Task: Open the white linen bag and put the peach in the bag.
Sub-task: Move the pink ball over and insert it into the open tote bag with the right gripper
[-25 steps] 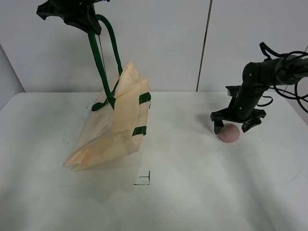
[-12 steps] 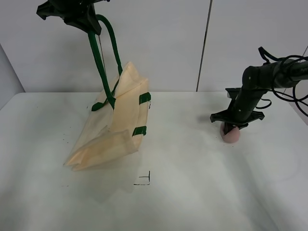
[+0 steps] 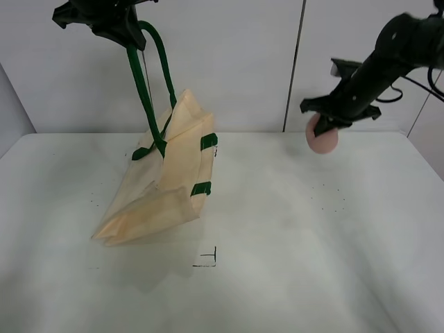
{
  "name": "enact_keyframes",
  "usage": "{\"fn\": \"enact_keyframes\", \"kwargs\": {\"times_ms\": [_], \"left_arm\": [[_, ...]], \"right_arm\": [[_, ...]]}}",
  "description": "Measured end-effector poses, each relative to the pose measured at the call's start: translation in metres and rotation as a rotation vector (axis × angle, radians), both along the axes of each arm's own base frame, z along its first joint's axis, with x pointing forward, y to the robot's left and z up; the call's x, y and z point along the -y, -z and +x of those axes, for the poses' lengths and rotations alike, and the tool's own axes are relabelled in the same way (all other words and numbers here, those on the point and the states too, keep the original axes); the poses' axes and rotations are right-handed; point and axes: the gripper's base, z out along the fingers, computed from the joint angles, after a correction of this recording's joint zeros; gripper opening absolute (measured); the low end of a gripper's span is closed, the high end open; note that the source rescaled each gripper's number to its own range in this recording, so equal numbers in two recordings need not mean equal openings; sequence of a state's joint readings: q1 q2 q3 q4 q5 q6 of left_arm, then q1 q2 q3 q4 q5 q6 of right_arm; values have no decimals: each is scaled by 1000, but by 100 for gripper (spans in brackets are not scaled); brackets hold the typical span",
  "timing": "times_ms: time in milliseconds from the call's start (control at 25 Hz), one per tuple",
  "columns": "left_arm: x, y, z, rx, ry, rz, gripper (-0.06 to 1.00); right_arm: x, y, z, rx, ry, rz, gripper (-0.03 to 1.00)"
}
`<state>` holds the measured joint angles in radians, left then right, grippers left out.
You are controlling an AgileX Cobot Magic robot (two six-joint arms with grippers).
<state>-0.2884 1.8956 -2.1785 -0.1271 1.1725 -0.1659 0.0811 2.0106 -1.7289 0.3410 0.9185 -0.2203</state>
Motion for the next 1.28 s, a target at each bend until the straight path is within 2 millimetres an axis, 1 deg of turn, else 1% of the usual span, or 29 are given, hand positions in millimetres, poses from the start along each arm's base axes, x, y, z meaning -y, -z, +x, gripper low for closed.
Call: {"fn": "enact_keyframes", "kwargs": {"times_ms": [80, 120, 160, 240, 320, 360, 480, 600, 720, 800, 920, 960, 1040, 1120, 1160, 1200, 1280], "left_arm": [[0, 0, 0, 0, 1, 0, 0], [0, 0, 0, 0, 1, 0, 0], [0, 0, 0, 0, 1, 0, 0], [0, -1, -1, 4, 0, 1, 0], [-2, -5, -3, 14, -2, 3, 0], [-2, -6, -4, 18, -3, 4, 0], [-4, -9, -6, 28, -6, 10, 0], [-4, -10, -7, 31, -7, 12, 0], [-5, -12, -8, 37, -8, 16, 0], [-5, -13, -9, 39, -9, 16, 0], [-5, -13, -9, 40, -9, 17, 0], [-5, -13, -9, 41, -10, 18, 0], [-5, -13, -9, 41, -10, 18, 0], [-5, -13, -9, 41, -10, 18, 0], [-5, -13, -9, 41, -10, 18, 0], [-5, -13, -9, 41, -10, 18, 0], [-5, -13, -9, 41, -9, 19, 0]], "right_arm": [[-20, -24, 0, 46, -70, 73, 0], [-31, -32, -1, 67, -106, 95, 0], [-47, -40, -3, 89, -148, 119, 0], [-73, -47, -7, 127, -215, 140, 0], [-107, -49, -15, 162, -289, 151, 0], [-119, -47, -17, 177, -313, 153, 0], [-161, -30, -24, 199, -405, 151, 0], [-200, 1, -28, 207, -480, 143, 0], [-226, 28, -28, 233, -522, 135, 0], [-238, 42, -30, 249, -541, 130, 0], [-249, 62, -29, 261, -550, 114, 0], [-249, 62, -29, 261, -550, 114, 0], [-252, 73, -25, 289, -533, 106, 0], [-253, 75, -24, 301, -542, 98, 1], [-253, 74, -24, 306, -546, 95, 6], [-253, 74, -23, 312, -549, 94, 12], [-253, 74, -23, 317, -556, 90, 37]]}}
